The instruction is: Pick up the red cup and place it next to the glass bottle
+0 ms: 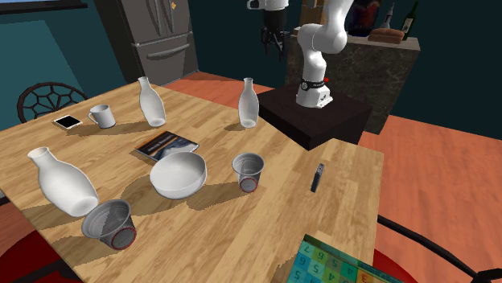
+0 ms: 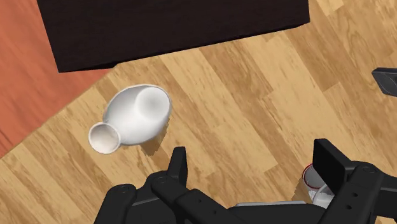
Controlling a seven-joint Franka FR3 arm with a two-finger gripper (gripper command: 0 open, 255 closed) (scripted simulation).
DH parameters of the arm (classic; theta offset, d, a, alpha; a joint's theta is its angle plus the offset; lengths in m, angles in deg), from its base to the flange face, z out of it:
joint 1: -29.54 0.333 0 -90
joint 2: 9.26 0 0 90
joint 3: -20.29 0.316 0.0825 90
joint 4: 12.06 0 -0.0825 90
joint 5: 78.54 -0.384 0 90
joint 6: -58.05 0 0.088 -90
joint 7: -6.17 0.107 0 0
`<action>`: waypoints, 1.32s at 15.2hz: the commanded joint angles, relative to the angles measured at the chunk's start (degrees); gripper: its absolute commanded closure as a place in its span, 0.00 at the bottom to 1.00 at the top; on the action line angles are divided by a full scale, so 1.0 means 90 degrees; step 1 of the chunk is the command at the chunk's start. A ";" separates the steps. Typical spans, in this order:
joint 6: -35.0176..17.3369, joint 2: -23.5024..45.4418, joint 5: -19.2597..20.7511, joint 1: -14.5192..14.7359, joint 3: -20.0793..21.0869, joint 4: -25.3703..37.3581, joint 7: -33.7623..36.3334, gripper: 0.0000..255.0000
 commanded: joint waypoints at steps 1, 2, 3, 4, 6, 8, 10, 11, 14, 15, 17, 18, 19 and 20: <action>-0.0443 0.0417 -0.0006 0.0012 0.0173 0.0026 0.0191 0.00; -0.0648 0.0636 0.0010 0.0012 0.0250 0.0058 0.0282 0.00; -0.0848 0.0861 0.0034 0.0008 0.0328 0.0099 0.0376 0.00; -0.1043 0.1092 0.0068 0.0002 0.0403 0.0150 0.0474 0.00; -0.1417 0.1568 0.0165 -0.0013 0.0548 0.0280 0.0683 0.00; -0.1763 0.2062 0.0305 -0.0030 0.0681 0.0447 0.0912 0.00; -0.2077 0.2571 0.0492 -0.0041 0.0794 0.0650 0.1163 0.00; -0.2220 0.2829 0.0602 -0.0040 0.0840 0.0766 0.1297 0.00; -0.2591 0.3616 0.0989 -0.0010 0.0931 0.1167 0.1719 0.00; -0.2693 0.3881 0.1132 0.0014 0.0943 0.1319 0.1863 0.00; -0.2866 0.4409 0.1425 0.0086 0.0936 0.1650 0.2148 0.00; -0.2936 0.4671 0.1570 0.0135 0.0918 0.1829 0.2286 0.00; -0.2997 0.4933 0.1711 0.0190 0.0892 0.2016 0.2417 0.00; -0.3047 0.5193 0.1847 0.0253 0.0858 0.2213 0.2542 0.00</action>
